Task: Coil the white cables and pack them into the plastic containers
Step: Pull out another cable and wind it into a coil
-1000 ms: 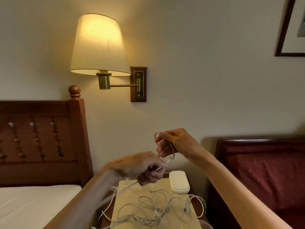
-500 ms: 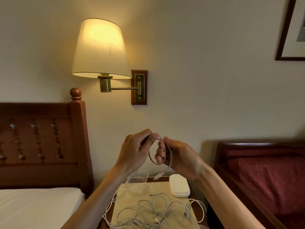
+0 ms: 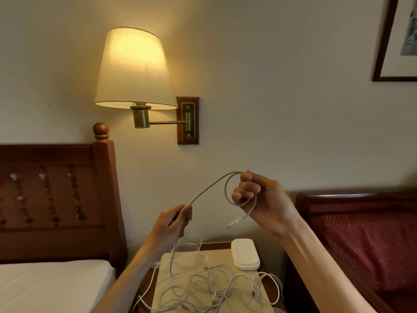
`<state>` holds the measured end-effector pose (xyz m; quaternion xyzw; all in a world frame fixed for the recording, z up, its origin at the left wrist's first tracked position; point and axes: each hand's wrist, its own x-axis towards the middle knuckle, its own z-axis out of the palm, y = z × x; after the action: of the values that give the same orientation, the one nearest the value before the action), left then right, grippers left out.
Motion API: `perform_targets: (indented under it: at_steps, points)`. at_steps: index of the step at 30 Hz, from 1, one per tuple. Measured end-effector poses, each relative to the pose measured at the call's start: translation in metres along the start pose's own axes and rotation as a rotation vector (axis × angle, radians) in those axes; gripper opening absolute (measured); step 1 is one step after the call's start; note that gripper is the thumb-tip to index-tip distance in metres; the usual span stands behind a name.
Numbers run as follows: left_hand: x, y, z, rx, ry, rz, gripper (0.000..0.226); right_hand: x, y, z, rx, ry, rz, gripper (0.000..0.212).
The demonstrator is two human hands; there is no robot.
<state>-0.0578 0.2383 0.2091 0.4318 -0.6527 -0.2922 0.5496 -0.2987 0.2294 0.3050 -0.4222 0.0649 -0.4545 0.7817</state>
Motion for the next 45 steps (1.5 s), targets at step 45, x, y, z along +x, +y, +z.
perform_targets:
  at_steps: [45]
  points:
    - [-0.026, 0.088, 0.036, 0.463, -0.5, 0.167, 0.05, 0.008, 0.005, 0.009, -0.854, 0.019, -0.106, 0.033]
